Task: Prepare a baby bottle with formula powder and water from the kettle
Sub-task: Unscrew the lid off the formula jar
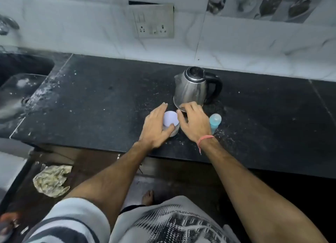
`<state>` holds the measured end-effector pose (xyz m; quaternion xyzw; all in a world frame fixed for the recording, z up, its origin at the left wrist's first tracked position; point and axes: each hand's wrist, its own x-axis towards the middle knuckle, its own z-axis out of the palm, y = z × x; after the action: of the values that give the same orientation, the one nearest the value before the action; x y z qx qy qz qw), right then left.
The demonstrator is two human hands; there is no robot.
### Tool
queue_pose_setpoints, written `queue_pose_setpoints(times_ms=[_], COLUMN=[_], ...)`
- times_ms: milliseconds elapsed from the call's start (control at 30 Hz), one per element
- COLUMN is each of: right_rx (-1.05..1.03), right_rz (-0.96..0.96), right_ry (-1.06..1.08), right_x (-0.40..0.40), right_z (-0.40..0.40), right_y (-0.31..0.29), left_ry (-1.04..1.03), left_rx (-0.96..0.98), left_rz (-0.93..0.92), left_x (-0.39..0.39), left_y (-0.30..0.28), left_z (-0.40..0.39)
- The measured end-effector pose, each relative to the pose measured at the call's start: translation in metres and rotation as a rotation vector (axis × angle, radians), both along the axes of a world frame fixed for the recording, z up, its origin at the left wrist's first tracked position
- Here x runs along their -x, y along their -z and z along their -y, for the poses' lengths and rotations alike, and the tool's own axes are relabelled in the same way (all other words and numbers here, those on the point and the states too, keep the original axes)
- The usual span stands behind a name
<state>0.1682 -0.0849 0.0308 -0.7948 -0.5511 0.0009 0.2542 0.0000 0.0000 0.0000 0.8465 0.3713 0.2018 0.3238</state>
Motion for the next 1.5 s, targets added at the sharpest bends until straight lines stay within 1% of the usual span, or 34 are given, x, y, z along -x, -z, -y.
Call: queue_pose_setpoints(times_ms=[67, 133, 233, 333, 467, 600, 1067, 1300, 1500], right_rx=[0.128, 0.264, 0.382, 0.426, 0.436, 0.409, 0.438, 0.468, 0.582], right_rz=[-0.113, -0.141, -0.108, -0.034, 0.013, 0.005, 0.036, 0.075, 0.133], right_ry=[-0.033, -0.008, 0.043, 0.041, 0.029, -0.004, -0.144, -0.256, -0.449], right_x=[0.005, 0.013, 0.022, 0.029, 0.031, 0.031, 0.016, 0.008, -0.003], right_z=[-0.005, -0.007, -0.018, -0.025, -0.031, -0.036, -0.046, -0.051, -0.056], right_y=[0.001, -0.001, 0.0, -0.001, 0.002, 0.0, -0.006, -0.014, -0.026], left_ry=[-0.062, -0.117, -0.209, -0.293, -0.3, -0.273, -0.242, -0.237, -0.177], left_rx=[0.086, 0.234, 0.329, 0.385, 0.344, 0.315, 0.274, 0.234, 0.243], left_rz=[-0.001, 0.01, 0.106, 0.112, 0.098, 0.112, 0.173, 0.161, 0.145], left_x=[0.0, 0.002, -0.005, -0.008, -0.007, -0.008, -0.014, -0.015, -0.013], left_y=[0.006, 0.004, 0.006, 0.005, 0.014, 0.014, 0.026, 0.041, 0.047], left_z=[0.004, 0.014, 0.015, 0.013, 0.009, 0.006, 0.001, -0.005, -0.011])
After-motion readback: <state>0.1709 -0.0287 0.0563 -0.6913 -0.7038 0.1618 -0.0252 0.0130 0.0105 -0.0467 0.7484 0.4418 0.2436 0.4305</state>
